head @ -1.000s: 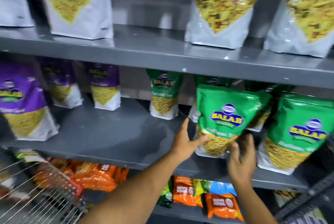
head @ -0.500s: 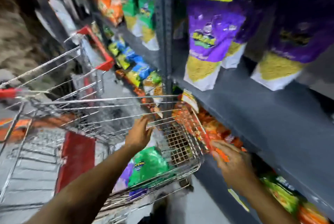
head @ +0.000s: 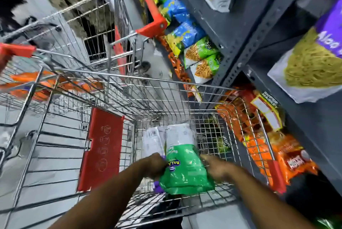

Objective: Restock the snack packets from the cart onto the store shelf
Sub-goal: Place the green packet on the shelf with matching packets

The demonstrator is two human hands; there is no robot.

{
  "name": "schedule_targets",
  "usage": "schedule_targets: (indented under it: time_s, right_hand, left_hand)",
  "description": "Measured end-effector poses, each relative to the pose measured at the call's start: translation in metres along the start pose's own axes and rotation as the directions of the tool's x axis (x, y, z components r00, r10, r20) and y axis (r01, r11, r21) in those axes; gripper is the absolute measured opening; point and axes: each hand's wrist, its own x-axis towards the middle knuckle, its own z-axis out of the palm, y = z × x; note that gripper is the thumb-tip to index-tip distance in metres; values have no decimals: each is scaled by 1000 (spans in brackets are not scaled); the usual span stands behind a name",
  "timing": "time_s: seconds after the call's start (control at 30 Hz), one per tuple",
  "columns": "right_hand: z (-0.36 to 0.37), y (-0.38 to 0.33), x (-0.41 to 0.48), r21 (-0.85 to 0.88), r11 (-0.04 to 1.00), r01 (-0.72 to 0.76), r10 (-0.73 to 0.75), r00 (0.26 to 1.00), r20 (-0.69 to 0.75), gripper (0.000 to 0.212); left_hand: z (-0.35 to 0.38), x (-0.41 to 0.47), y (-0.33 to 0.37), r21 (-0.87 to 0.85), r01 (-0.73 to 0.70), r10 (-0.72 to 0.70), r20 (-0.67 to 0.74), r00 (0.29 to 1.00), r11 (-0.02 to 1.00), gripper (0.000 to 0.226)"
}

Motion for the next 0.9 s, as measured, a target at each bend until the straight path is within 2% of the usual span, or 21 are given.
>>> schedule_targets:
  time_s: [0.1, 0.17, 0.23, 0.27, 0.3, 0.37, 0.4, 0.43, 0.47, 0.53, 0.57, 0.67, 0.7, 0.77, 0.8, 0.9]
  right_hand:
    - [-14, 3, 13, 249, 969, 10, -12, 1000, 6, 42]
    - [-31, 5, 16, 283, 957, 58, -36, 996, -82, 48]
    - [-44, 1, 22, 223, 967, 119, -77, 979, -188, 52]
    - [-46, -3, 25, 234, 961, 149, -98, 972, -215, 50]
    - [-47, -8, 28, 265, 945, 189, -114, 956, -272, 46]
    - [-45, -23, 38, 206, 943, 260, -147, 884, -443, 31]
    - [-42, -25, 45, 142, 951, 275, -163, 835, -526, 31]
    - [-41, -31, 50, 202, 951, 235, -84, 823, -561, 30]
    - [-39, -35, 51, 146, 969, 198, -71, 792, -606, 28]
    - [-32, -40, 51, 223, 942, 251, -74, 802, -592, 43]
    - [-29, -38, 47, 263, 921, 288, -68, 782, -619, 47]
    - [-31, -44, 21, 462, 777, 428, 63, 676, -734, 26]
    - [-33, -46, 7, 464, 741, 485, 72, 630, -773, 18]
    - [-42, -50, -28, 442, 673, 593, 60, 552, -832, 11]
    - [-47, -54, -50, 418, 641, 644, 60, 501, -863, 14]
    - [-55, -50, -122, 285, 579, 764, 63, 307, -950, 24]
  left_hand:
    - [-17, 6, 13, -71, -84, 85, 9, 996, 994, 25]
    - [-38, 10, 17, -218, -163, 148, -85, 985, 962, 12]
    - [-56, 16, 14, -412, -250, 216, -128, 968, 876, 22]
    - [-61, 19, 10, -429, -319, 276, -161, 948, 845, 27]
    - [-64, 18, 7, -401, -383, 334, -189, 924, 832, 30]
    - [-68, 22, 4, -253, -484, 416, -278, 866, 838, 44]
    - [-67, 24, 4, -185, -510, 445, -302, 843, 840, 49]
    - [-64, 23, 8, -140, -528, 461, -337, 821, 838, 49]
    - [-61, 21, 13, -127, -525, 441, -400, 803, 841, 46]
    - [-55, 13, 25, -236, -558, 394, -498, 773, 796, 34]
    - [-52, 6, 32, -280, -594, 402, -519, 755, 754, 34]
    - [-50, -17, 60, -374, -677, 441, -545, 713, 633, 26]
    - [-48, -30, 72, -400, -693, 453, -544, 706, 599, 20]
    - [-43, -57, 99, -448, -720, 481, -541, 690, 530, 15]
    - [-39, -70, 112, -459, -728, 492, -539, 684, 509, 19]
    - [-21, -125, 154, -422, -799, 578, -552, 601, 428, 35]
